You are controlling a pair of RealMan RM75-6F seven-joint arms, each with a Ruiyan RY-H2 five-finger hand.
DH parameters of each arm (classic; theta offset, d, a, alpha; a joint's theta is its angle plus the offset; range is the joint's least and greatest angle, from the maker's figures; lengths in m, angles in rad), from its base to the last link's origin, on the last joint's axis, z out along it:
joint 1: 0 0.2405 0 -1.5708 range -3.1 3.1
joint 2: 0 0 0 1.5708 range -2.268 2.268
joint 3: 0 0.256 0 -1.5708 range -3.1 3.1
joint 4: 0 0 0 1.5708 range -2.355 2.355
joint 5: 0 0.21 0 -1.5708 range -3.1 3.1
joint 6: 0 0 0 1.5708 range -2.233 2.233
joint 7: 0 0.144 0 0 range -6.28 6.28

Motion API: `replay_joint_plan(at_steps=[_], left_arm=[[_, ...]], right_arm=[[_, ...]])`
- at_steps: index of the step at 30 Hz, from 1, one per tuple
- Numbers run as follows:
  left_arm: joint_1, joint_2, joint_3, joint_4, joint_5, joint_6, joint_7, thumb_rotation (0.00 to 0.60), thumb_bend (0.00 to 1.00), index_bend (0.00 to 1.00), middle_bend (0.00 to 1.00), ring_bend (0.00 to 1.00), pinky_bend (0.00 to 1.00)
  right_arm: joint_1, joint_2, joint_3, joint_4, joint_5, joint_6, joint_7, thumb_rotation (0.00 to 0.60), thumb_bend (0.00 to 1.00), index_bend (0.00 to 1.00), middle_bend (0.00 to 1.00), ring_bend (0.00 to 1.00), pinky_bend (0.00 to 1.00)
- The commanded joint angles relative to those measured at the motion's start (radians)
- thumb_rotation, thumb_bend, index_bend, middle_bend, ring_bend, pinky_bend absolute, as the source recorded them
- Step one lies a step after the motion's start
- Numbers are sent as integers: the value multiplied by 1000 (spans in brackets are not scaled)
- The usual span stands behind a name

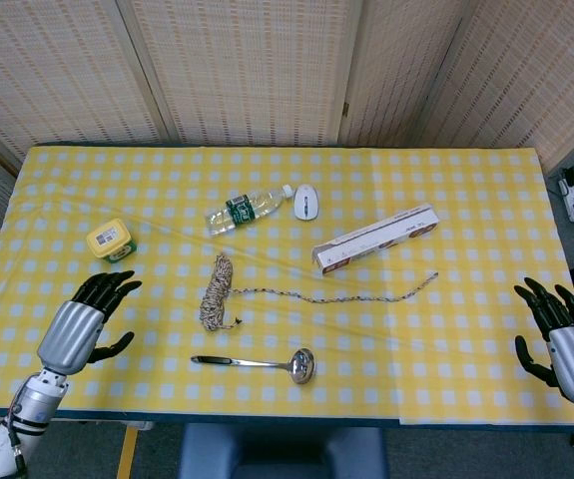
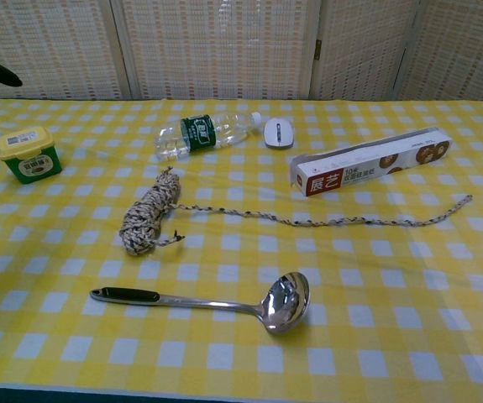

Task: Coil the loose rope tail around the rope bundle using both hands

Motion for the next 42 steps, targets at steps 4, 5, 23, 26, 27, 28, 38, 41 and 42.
replay_joint_plan(at_steps=[4,5,23,26,27,28,38,41,42], left_arm=[[-183,-116,-87,-28,-60,-215,59,600,317,233,171,172,190],[-202,-136,-96,-22,-76,-236,75,600,317,233,172,173,192],[-462,-526,-194,164,-708,-418,578,600,317,168,150,114,150],[-489,-584,-185,229,-752,-365,648,600,317,156,140,103,138],[-495,-603,-177,254,-763,-345,672,600,317,153,140,102,137],[-497,-615,-173,268,-775,-335,686,600,317,149,138,101,135],[-480,-662,-129,405,-822,-207,811,600,317,113,105,88,142],[-457,-631,-123,398,-839,-205,802,600,317,110,103,88,147],[-450,-621,-118,396,-840,-203,802,600,317,109,103,88,148]], right_arm=[[-1,1,0,-5,3,-1,-10,600,560,117,70,145,0],[-1,2,1,-7,5,0,-11,600,560,117,70,145,0],[-9,6,5,-1,26,-2,-1,600,559,117,70,143,0],[-10,7,4,2,27,-2,3,600,560,117,70,143,0],[-11,8,4,2,27,0,5,600,560,117,70,143,0],[-12,8,4,3,27,1,7,600,560,117,70,143,0],[-20,5,3,18,32,6,22,600,560,117,70,143,0],[-18,3,3,19,29,4,22,600,560,117,70,143,0],[-17,2,3,19,28,2,21,600,559,117,70,143,0]])
